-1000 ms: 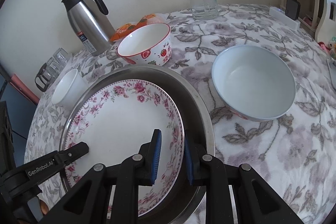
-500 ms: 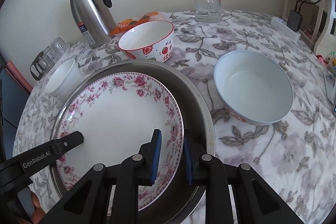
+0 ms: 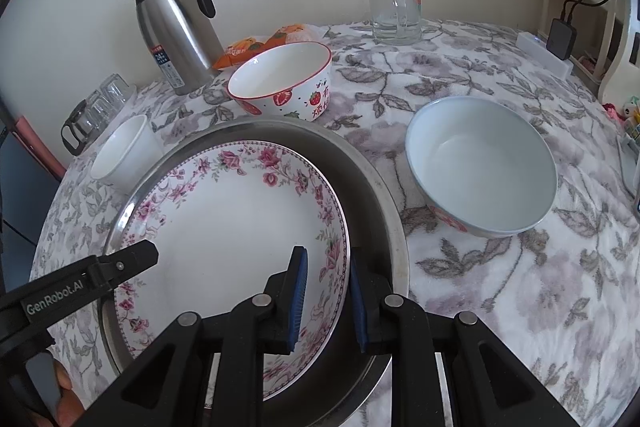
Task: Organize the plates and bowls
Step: 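Open both tools and release the pink-rose plate rim in the tray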
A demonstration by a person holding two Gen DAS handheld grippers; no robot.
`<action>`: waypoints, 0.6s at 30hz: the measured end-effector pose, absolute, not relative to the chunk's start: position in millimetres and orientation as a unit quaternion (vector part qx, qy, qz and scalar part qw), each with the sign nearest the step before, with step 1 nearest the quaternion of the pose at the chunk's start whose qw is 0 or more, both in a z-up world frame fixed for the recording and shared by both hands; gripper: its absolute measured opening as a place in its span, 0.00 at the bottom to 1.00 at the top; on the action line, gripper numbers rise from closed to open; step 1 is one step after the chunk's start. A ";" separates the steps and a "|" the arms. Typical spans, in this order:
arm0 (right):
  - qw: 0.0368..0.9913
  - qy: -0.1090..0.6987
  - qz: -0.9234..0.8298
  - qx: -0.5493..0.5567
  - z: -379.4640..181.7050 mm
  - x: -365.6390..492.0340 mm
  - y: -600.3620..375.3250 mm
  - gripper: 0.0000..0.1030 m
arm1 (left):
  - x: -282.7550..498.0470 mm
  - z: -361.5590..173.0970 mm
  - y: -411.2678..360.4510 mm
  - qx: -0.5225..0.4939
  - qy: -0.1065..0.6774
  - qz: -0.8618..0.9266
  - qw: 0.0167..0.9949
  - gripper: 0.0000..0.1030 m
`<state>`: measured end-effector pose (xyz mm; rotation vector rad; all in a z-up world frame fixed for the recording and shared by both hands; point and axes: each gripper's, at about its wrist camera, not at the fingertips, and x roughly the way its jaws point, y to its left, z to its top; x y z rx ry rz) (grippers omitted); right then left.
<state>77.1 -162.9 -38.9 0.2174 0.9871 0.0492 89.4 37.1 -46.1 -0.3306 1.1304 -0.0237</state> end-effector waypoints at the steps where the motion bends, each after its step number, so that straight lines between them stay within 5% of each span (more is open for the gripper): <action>1: 0.876 0.471 0.023 0.105 -38.0 76.7 -163.5 0.23 | 89.4 -46.4 37.6 -0.158 0.533 -0.011 0.831 0.40; 18: 0.874 0.469 0.031 0.126 -34.5 72.9 -168.8 0.25 | 89.2 -45.5 41.0 -0.179 0.529 -0.016 0.829 0.41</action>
